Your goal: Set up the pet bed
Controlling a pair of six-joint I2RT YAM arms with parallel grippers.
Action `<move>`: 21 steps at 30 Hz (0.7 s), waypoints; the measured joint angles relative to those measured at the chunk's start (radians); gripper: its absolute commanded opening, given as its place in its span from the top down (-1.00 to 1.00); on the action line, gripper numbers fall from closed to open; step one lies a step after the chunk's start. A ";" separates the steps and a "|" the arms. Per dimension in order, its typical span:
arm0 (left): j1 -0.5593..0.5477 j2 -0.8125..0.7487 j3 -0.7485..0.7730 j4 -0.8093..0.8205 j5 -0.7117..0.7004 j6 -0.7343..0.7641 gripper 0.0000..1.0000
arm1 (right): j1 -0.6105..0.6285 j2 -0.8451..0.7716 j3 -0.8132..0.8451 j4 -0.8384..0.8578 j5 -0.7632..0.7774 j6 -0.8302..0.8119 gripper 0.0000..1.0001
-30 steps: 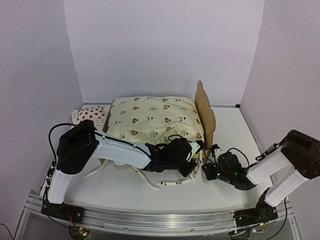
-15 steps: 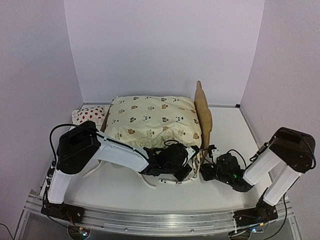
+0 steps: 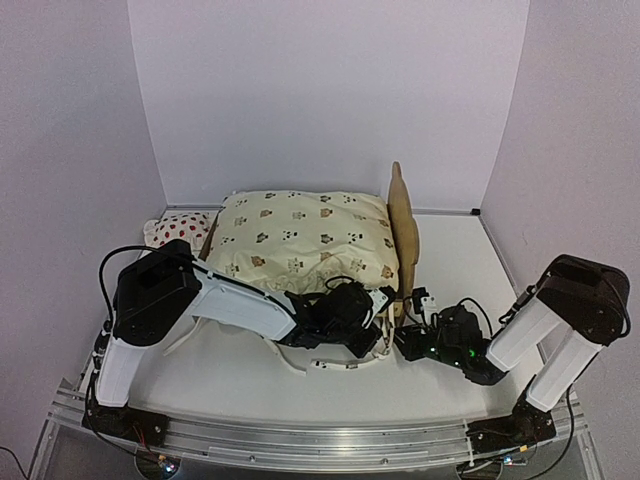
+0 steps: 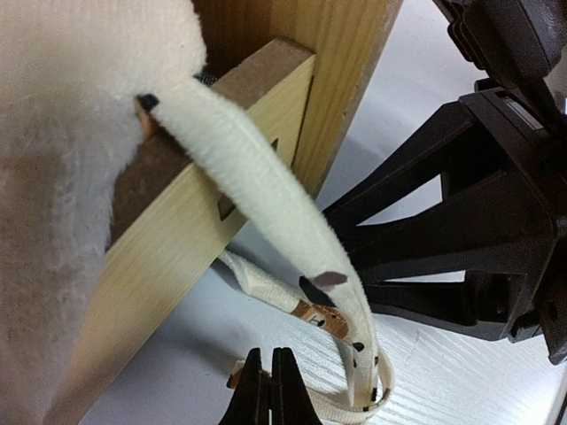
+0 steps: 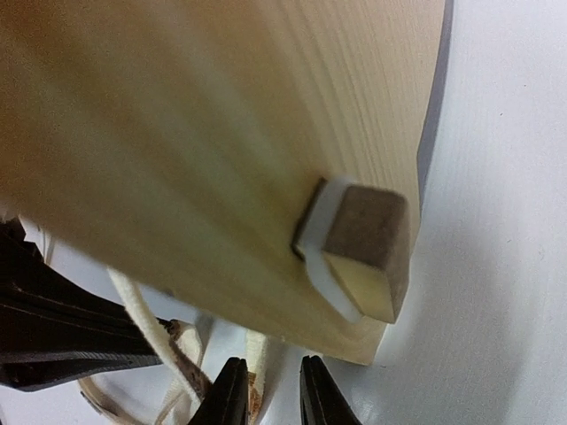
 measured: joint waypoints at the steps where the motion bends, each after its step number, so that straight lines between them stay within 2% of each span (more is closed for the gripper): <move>1: 0.001 0.000 -0.001 0.002 0.004 0.000 1.00 | -0.001 0.000 0.000 0.002 -0.008 0.001 0.55; 14: 0.020 0.000 -0.001 0.003 0.040 0.000 1.00 | -0.001 0.003 0.005 0.012 -0.161 0.018 0.54; 21: 0.020 0.000 -0.001 0.003 0.053 0.000 1.00 | 0.003 -0.004 0.006 0.013 -0.192 0.026 0.53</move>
